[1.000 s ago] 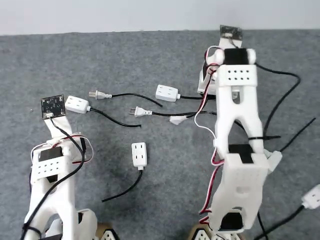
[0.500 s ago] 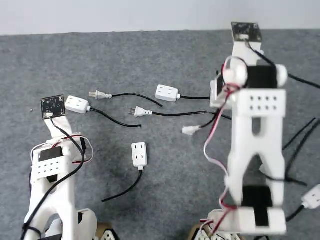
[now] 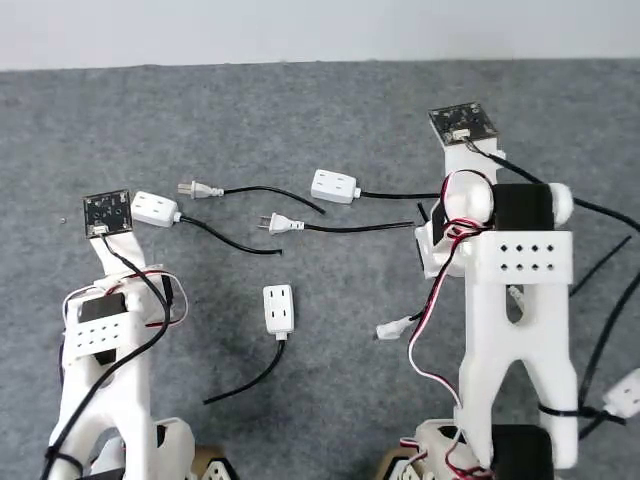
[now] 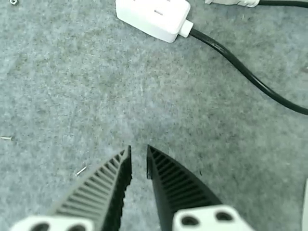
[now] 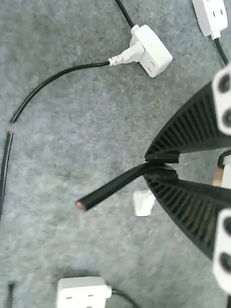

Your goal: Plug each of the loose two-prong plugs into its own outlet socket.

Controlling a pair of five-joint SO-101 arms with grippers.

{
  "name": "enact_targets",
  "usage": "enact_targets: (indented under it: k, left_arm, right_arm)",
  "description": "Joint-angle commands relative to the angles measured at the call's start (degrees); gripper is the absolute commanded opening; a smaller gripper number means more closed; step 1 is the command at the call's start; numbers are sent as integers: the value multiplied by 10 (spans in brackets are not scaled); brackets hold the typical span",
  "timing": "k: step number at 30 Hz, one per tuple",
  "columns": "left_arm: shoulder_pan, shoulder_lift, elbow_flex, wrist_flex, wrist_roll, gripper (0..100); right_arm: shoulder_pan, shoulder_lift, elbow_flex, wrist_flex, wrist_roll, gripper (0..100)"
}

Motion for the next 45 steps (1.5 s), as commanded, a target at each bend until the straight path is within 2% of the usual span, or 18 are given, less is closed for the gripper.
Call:
enact_targets:
  k: [1, 6, 13, 24, 26, 28, 31, 33, 38, 40, 43, 44, 45]
  left_arm:
    - [4, -11, -2, -12, -6, 51]
    - [4, -11, -2, -12, -6, 51]
    - [4, -11, -2, -12, -6, 51]
    - [4, -11, -2, -12, -6, 51]
    - [4, -11, -2, -12, -6, 51]
    - [4, -11, -2, -12, -6, 51]
    - [4, -11, -2, -12, -6, 51]
    - [4, -11, -2, -11, -6, 51]
    - [4, -11, -2, -11, -6, 51]
    - [4, -11, -2, -11, -6, 51]
    - [4, -11, -2, -11, -6, 51]
    - [4, -11, -2, -12, -6, 51]
    - [4, -11, -2, -12, -6, 51]
  right_arm:
    - [0, 71, -49, 26, 26, 8]
    - [-4, 255, -162, 22, 28, 8]
    - [-8, 516, -442, -3, -27, 8]
    - [-65, 851, -825, 2, -32, 10]
    - [-67, 877, -883, 22, -28, 42]
    - [-67, 885, -915, 27, -29, 125]
    - [-65, 868, -917, 27, -32, 246]
    - [-64, 853, -916, 27, -32, 275]
    - [-62, 813, -916, 28, -33, 201]
    - [-52, 794, -906, 29, -62, 152]
    - [-35, 742, -837, 29, -113, 25]
    - [-32, 719, -799, 28, -117, 0]
    - [-32, 693, -757, 28, -121, 18]
